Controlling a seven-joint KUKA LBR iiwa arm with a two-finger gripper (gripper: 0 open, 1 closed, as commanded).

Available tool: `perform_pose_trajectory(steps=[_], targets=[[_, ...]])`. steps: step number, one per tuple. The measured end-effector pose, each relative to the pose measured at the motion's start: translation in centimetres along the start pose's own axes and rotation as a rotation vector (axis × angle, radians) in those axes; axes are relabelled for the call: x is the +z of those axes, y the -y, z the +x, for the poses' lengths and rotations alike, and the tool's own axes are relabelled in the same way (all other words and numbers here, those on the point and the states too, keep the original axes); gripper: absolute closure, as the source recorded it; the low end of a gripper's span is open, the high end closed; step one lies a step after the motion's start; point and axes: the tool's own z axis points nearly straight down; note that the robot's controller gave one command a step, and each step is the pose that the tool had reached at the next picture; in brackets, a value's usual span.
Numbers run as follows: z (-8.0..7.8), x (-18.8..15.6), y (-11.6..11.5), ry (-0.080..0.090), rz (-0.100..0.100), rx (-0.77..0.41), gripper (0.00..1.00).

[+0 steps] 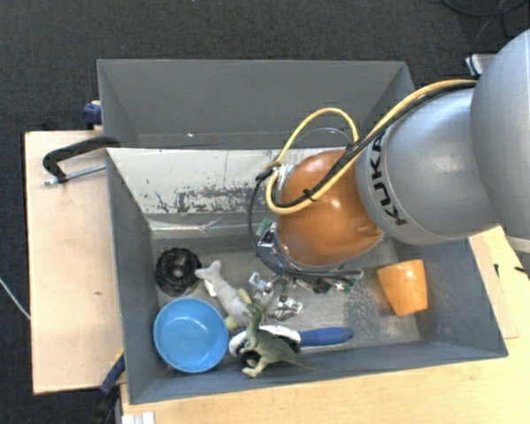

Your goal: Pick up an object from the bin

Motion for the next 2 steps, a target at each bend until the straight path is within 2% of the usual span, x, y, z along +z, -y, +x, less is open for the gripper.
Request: perform_pose_trajectory(steps=[2], targets=[[0.00,0.00,0.00,0.000,0.000,0.000,1.00]])
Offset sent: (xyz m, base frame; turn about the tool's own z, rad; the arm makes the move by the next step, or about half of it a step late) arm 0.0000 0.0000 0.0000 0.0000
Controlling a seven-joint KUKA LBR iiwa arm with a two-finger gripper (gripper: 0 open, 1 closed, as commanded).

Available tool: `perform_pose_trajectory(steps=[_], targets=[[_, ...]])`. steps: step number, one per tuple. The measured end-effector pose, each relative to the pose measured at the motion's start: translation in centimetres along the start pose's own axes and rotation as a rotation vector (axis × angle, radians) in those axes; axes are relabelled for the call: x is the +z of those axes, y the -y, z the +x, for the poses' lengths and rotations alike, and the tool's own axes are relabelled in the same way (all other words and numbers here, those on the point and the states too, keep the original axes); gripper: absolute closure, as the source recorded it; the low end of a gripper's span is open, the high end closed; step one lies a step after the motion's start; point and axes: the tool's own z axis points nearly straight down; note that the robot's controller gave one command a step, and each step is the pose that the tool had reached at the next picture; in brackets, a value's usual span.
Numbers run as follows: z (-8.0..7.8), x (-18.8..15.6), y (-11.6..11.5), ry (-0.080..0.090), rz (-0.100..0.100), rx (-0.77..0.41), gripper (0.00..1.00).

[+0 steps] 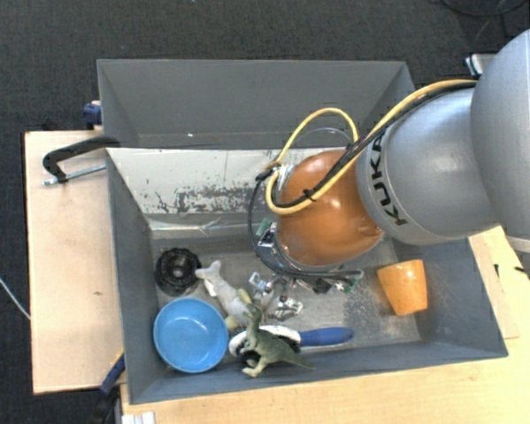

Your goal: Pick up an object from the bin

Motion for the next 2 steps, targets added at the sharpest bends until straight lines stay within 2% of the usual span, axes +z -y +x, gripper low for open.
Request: perform_pose_trajectory(steps=[2], targets=[[0.00,0.00,0.00,0.000,0.000,0.000,1.00]])
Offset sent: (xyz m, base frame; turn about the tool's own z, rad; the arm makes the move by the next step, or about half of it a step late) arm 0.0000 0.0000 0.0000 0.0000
